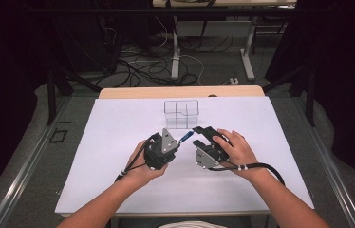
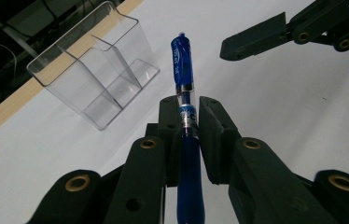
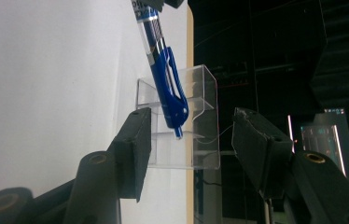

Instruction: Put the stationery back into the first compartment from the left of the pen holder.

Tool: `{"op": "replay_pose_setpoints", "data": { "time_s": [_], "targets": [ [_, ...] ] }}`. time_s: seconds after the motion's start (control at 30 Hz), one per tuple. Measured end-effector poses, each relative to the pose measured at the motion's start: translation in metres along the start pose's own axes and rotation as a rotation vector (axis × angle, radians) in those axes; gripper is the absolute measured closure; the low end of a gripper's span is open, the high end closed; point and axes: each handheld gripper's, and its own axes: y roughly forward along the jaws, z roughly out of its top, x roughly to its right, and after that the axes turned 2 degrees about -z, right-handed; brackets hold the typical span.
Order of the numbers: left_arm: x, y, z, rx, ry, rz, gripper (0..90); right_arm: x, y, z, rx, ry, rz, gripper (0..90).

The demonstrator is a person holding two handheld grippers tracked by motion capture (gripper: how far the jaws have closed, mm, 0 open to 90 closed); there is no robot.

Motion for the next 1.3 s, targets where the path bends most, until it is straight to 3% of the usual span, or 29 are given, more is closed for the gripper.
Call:
{"op": "replay_pose_setpoints", "data": {
  "time_s": [0.17, 0.4, 0.43, 0.47, 0.5, 0.57, 0.67, 0.73, 1.1, 1.2, 1.23, 1.3],
  "targets": [
    [0.001, 0.001, -0.001, -0.005, 0.005, -0.011, 79.5, -0.002, 0.004, 0.005, -0.003, -0.039, 0.014, 51.8],
    [0.006, 0.002, 0.003, 0.020, -0.002, -0.018, 79.5, -0.004, 0.008, 0.010, -0.020, -0.115, 0.079, 57.5],
    [0.005, 0.001, 0.004, 0.010, 0.013, -0.020, 79.5, -0.004, 0.008, 0.011, -0.022, -0.123, 0.081, 58.2],
    [0.008, 0.003, 0.004, 0.030, -0.002, -0.021, 79.5, -0.006, 0.010, 0.010, -0.007, -0.126, 0.063, 58.9],
    [0.008, 0.001, 0.005, 0.014, 0.014, -0.020, 79.5, -0.005, 0.010, 0.010, -0.003, -0.136, 0.066, 59.7],
    [0.010, 0.003, 0.006, 0.031, 0.003, -0.028, 79.5, -0.006, 0.012, 0.010, 0.003, -0.142, 0.065, 61.5],
    [0.010, 0.002, 0.008, 0.014, 0.025, -0.037, 79.5, -0.005, 0.011, 0.011, -0.016, -0.166, 0.084, 64.4],
    [0.012, 0.003, 0.009, 0.028, 0.021, -0.038, 79.5, -0.005, 0.012, 0.012, -0.019, -0.184, 0.088, 65.8],
    [0.014, 0.003, 0.012, 0.020, 0.031, -0.051, 79.4, -0.007, 0.014, 0.013, -0.034, -0.236, 0.098, 76.3],
    [0.013, 0.004, 0.011, 0.022, 0.023, -0.056, 79.4, -0.008, 0.014, 0.013, -0.037, -0.227, 0.104, 76.5],
    [0.012, 0.003, 0.011, 0.023, 0.027, -0.054, 79.4, -0.007, 0.015, 0.013, -0.028, -0.244, 0.087, 76.5],
    [0.012, 0.003, 0.010, 0.028, 0.019, -0.052, 79.2, -0.008, 0.013, 0.013, -0.059, -0.224, 0.104, 76.6]
  ]
}}
